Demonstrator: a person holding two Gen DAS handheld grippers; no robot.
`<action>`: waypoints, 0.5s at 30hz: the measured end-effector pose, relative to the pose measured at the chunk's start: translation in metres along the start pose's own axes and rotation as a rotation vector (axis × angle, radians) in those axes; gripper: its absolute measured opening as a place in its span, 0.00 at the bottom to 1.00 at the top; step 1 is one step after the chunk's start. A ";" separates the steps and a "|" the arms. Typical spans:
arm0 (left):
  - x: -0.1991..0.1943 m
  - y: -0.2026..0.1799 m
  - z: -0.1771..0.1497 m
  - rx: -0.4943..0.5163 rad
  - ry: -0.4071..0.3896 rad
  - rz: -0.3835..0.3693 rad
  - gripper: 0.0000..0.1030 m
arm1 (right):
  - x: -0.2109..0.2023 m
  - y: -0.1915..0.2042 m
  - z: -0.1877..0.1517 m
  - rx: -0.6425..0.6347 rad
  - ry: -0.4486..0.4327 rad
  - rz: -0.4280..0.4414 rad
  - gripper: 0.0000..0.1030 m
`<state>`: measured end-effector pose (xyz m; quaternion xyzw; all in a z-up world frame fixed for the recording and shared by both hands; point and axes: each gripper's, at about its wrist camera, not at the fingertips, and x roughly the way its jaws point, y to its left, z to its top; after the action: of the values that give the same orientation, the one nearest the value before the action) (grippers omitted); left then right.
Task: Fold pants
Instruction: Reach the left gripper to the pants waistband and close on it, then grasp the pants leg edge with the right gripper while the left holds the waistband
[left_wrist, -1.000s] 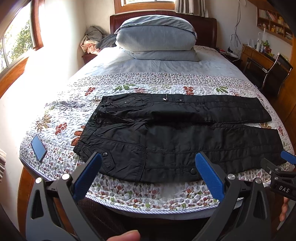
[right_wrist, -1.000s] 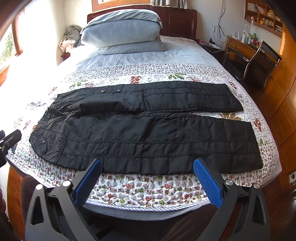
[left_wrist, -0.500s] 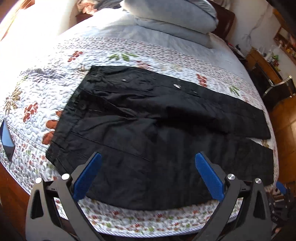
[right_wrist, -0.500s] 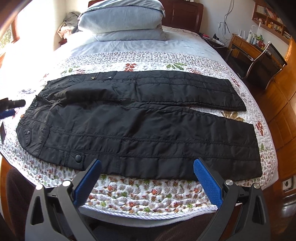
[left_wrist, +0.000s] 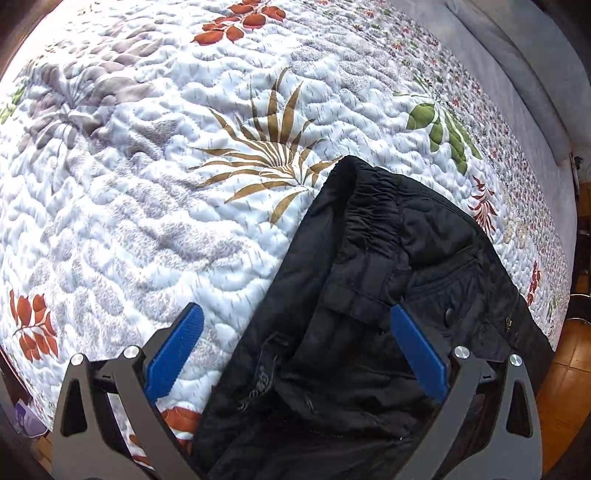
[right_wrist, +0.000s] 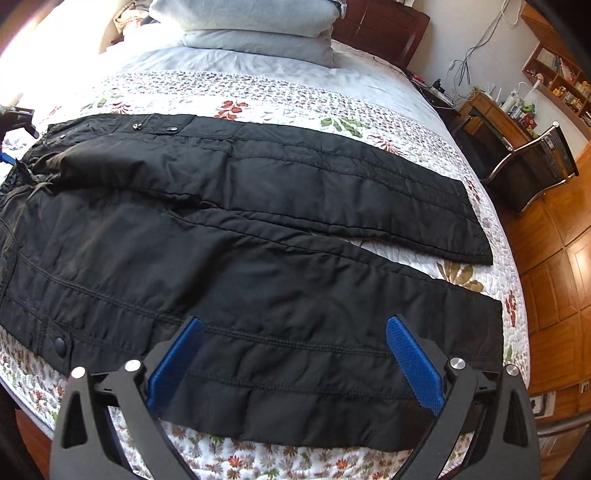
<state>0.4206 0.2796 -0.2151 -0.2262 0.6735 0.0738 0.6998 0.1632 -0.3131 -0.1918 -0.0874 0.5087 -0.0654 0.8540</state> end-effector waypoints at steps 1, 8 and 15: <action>0.006 -0.003 0.004 0.002 0.013 -0.016 0.97 | 0.004 0.000 0.003 -0.007 0.000 0.005 0.97; 0.003 -0.042 -0.007 0.150 0.002 -0.034 0.52 | 0.027 -0.024 0.023 -0.025 -0.019 0.047 0.97; 0.001 -0.053 -0.012 0.172 -0.020 0.034 0.36 | 0.052 -0.148 0.080 0.179 -0.086 0.035 0.97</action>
<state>0.4319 0.2271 -0.2047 -0.1529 0.6742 0.0296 0.7219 0.2553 -0.4617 -0.1673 -0.0047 0.4653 -0.0918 0.8804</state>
